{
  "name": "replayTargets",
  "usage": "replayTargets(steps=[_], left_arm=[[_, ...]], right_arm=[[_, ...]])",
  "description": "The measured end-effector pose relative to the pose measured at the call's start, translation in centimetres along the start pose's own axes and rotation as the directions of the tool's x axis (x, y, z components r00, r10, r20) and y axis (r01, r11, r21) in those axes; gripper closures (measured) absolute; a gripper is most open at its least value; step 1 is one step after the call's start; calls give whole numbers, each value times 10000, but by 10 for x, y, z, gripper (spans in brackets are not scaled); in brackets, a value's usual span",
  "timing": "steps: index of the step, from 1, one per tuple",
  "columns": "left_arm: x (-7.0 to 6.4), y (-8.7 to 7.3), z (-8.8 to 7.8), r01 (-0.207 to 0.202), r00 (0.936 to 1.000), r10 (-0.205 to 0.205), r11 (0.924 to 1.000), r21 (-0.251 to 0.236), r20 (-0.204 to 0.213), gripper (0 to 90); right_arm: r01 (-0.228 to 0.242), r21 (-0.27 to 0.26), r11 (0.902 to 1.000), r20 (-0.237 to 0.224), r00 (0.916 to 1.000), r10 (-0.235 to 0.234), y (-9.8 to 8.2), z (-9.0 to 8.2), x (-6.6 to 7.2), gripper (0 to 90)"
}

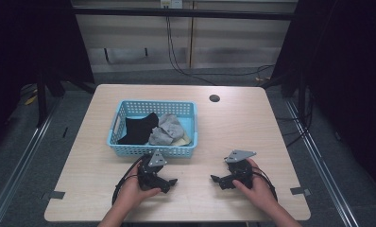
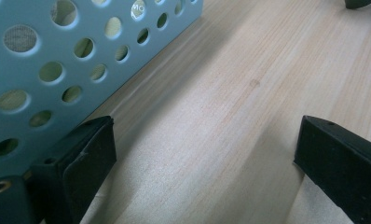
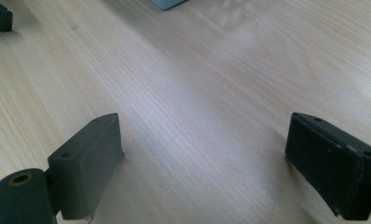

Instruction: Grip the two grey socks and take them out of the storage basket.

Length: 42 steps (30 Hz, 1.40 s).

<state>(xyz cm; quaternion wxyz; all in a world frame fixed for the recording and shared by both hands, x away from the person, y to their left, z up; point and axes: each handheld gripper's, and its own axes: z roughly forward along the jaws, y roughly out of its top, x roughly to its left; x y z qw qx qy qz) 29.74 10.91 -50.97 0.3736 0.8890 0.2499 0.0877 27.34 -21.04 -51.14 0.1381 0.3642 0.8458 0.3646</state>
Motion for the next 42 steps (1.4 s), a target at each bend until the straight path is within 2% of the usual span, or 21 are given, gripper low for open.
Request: replayTargets(steps=[4, 8, 11, 13, 16, 17, 18, 19, 21, 22, 23, 24, 25, 26, 27, 30, 31, 32, 36, 39, 42], left_arm=[[0, 1, 0, -1, 10000, 1, 10000, 68, -10, 36], [-1, 6, -1, 9, 10000, -9, 9983, 574, -16, 42], [-1, 13, -7, -107, 9999, 88, 9909, 1341, 143, 121], [0, 17, -13, -52, 9990, -38, 9786, 2056, 436, 180], [0, 22, -20, -49, 9984, -129, 9507, 3102, 555, 196], [1, 23, -22, -53, 9973, -203, 9386, 3449, 707, 201], [2, 24, -24, -80, 9975, -178, 9331, 3594, 683, 203], [2, 24, -24, -80, 9975, -178, 9331, 3594, 683, 211], [5, 29, -29, 228, 9961, -544, 9196, 3922, 697, 229], [5, 29, -29, 228, 9961, -544, 9196, 3922, 697, 241], [7, 32, -31, 337, 9941, -736, 9073, 4192, 795, 246], [7, 32, -31, 337, 9941, -736, 9073, 4192, 795, 246], [8, 36, -32, 383, 9926, -857, 8939, 4467, 864, 249], [8, 37, -32, 500, 9918, -972, 8917, 4498, 824, 250], [9, 39, -33, 455, 9918, -955, 8855, 4625, 853, 250], [11, 47, -36, 310, 9919, -851, 8822, 4699, 944, 248], [12, 49, -37, 326, 9914, -877, 8851, 4642, 975, 248], [12, 52, -39, 354, 9906, -934, 8807, 4724, 999, 248], [16, 64, -44, 335, 9904, -936, 8761, 4810, 1015, 248], [19, 71, -48, 331, 9905, -950, 8665, 4981, 993, 248], [21, 75, -50, 322, 9906, -948, 8633, 5037, 991, 247]], right_arm=[[2, 3, 10000, -2, 10000, -2, 0, 0, 0, 104], [2, 0, 10000, 0, 10000, -2, 0, 0, 0, 104], [-2, -18, 10000, -7, 10000, 2, 0, 0, 0, 104], [-7, -17, 10000, -9, 10000, 7, 0, 0, 0, 104], [-2, -14, 10000, -4, 10000, 2, 0, 0, 0, 104], [-5, -18, 10000, -8, 10000, 5, 0, 0, 0, 104], [-7, -17, 10000, -10, 10000, 7, 0, 0, 0, 104], [-2, -19, 10000, -9, 10000, 2, 0, 0, 0, 104], [-6, -19, 10000, -8, 10000, 6, 0, 0, 0, 104], [-6, -19, 10000, -8, 10000, 6, 0, 0, 0, 104], [-3, -18, 10000, -8, 10000, 3, 0, 0, 0, 104], [-2, -17, 10000, -6, 10000, 2, 0, 0, 0, 104], [2, -10, 10000, -4, 10000, -2, 0, 0, 0, 104], [-1, -14, 10000, -7, 10000, 1, 0, 0, 0, 104], [-1, -18, 10000, -7, 10000, 1, 0, 0, 0, 104], [0, -15, 10000, -7, 10000, 0, 0, 0, 0, 104], [-1, -17, 10000, -8, 10000, 1, 0, 0, 0, 104], [0, -17, 10000, -7, 10000, 0, 0, 0, 0, 104], [1, -16, 10000, -7, 10000, -1, 0, 0, 0, 104], [1, -17, 10000, -6, 10000, -1, 0, 0, 0, 104], [3, -15, 10000, -8, 10000, -3, 0, 0, 0, 104]])
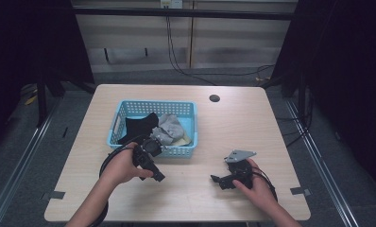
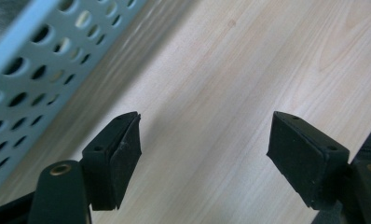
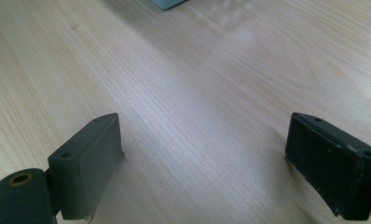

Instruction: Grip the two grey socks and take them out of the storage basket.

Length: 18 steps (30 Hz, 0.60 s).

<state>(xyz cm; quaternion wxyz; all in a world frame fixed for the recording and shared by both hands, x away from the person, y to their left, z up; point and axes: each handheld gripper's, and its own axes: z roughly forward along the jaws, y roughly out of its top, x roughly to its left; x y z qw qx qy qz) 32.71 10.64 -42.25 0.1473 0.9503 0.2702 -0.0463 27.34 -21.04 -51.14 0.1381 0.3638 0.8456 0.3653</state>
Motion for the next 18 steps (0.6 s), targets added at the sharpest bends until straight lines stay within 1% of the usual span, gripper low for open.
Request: replayTargets(steps=[2, 3, 4, 7, 9, 10, 12, 13, 15, 17, 18], left_arm=[[2, 4, -7, 96, 10000, -96, 9998, 168, -12, 248], [3, 5, -9, 89, 10000, -89, 9998, 155, -34, 248], [4, 7, -11, 168, 9998, -167, 9996, 214, -59, 247], [7, 11, -18, 271, 9996, -271, 9994, 207, -11, 248], [9, 14, -21, 281, 9996, -281, 9992, 277, 3, 248], [9, 16, -23, 317, 9995, -317, 9992, 228, 17, 248], [12, 19, -26, 255, 9997, -256, 9993, 282, 27, 248], [13, 21, -27, 307, 9995, -309, 9990, 320, 53, 248], [15, 24, -29, 415, 9991, -415, 9987, 284, 4, 248], [18, 28, -32, 366, 9993, -364, 9988, 337, -57, 248], [18, 31, -33, 528, 9986, -526, 9983, 250, -83, 248]], right_arm=[[-1, 1, 10000, 1, 10000, 1, 0, 0, 0, 104], [-1, 1, 10000, 1, 10000, 1, 0, 0, 0, 104], [-2, 2, 10000, 1, 10000, 2, 0, 0, 0, 104], [-3, 0, 10000, 2, 10000, 3, 0, 0, 0, 104], [-3, 1, 10000, 2, 10000, 3, 0, 0, 0, 104], [-3, 3, 10000, 3, 10000, 3, 0, 0, 0, 104], [-29, -10, 10000, 6, 10000, 29, 0, 0, 0, 104], [-31, -10, 10000, 6, 10000, 31, 0, 0, 0, 104], [-24, -2, 10000, 10, 10000, 24, 0, 0, 0, 104], [-3, -29, 10000, 12, 10000, 3, 0, 0, 0, 104], [-4, -26, 10000, 13, 10000, 4, 0, 0, 0, 104]])
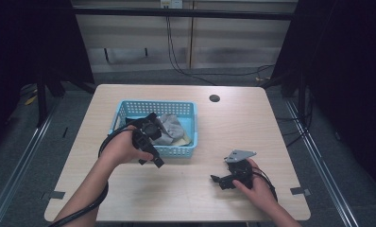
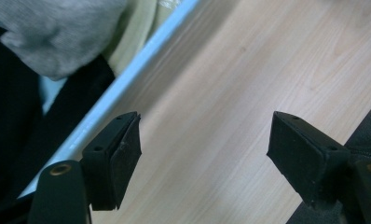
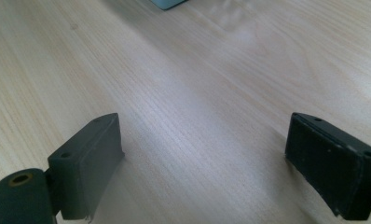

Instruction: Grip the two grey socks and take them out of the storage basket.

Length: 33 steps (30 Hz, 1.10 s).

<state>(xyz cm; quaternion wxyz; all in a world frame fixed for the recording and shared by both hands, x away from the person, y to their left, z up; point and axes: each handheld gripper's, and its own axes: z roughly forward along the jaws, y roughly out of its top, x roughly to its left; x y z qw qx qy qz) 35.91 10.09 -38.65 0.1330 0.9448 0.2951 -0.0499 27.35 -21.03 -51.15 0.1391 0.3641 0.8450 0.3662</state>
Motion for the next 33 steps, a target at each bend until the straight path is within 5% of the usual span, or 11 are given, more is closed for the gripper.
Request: replayTargets(steps=[4, 18, 23, 25, 33], left_arm=[[5, 10, -4, 77, 9999, -76, 10000, -38, 84, 248], [25, 39, -2, 665, 9954, -693, 9968, -441, -665, 253], [37, 46, 7, 980, 9907, -1024, 9938, -525, -900, 257], [45, 49, 14, 1408, 9842, -1469, 9878, -664, -991, 257], [62, 52, 28, 1763, 9725, -1865, 9809, -825, -1395, 253]], right_arm=[[1, -2, 10000, -2, 10000, -1, 0, 0, 0, 104], [2, 5, 10000, -2, 10000, -2, 0, 0, 0, 104], [-1, 4, 10000, -6, 10000, 1, 0, 0, 0, 104], [-14, 13, 10000, -12, 10000, 14, 0, 0, 0, 104], [-11, 7, 10000, -14, 10000, 11, 0, 0, 0, 104]])
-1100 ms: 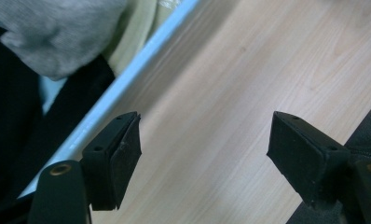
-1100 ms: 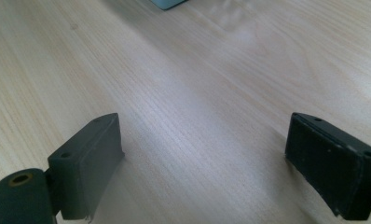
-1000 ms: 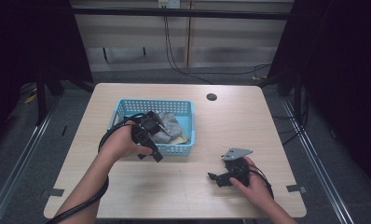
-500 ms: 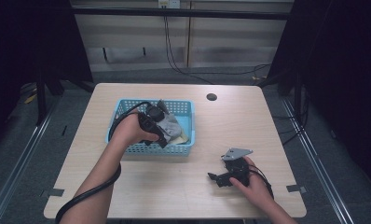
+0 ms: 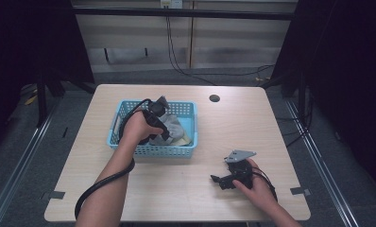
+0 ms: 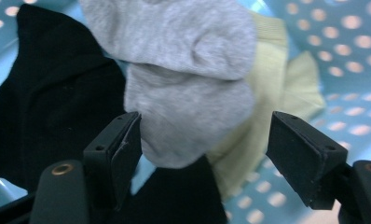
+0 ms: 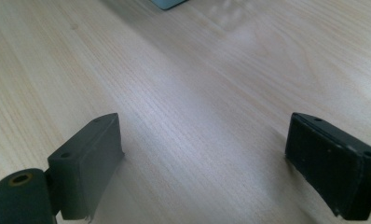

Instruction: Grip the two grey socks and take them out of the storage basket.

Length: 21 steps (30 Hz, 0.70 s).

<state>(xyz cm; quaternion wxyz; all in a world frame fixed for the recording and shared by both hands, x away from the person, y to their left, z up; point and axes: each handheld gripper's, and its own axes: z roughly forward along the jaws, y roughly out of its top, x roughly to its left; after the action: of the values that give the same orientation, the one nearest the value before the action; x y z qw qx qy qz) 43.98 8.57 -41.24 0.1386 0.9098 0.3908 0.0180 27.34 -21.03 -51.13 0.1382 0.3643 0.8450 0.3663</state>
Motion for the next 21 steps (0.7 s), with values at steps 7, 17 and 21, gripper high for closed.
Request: replayTargets(steps=[7, 17, 21], left_arm=[[7, -3, 13, 431, 9991, -431, 9991, 5, 34, 248], [9, -6, 20, 666, 9969, -672, 9977, 156, 401, 410], [9, -5, 19, 508, 9976, -525, 9980, 367, 455, 573]], right_arm=[[-20, 14, 10000, -9, 10000, 20, 0, 0, 0, 104], [52, -13, 10000, 4, 10000, -52, 0, 0, 0, 104], [50, -12, 10000, 3, 10000, -50, 0, 0, 0, 104]])
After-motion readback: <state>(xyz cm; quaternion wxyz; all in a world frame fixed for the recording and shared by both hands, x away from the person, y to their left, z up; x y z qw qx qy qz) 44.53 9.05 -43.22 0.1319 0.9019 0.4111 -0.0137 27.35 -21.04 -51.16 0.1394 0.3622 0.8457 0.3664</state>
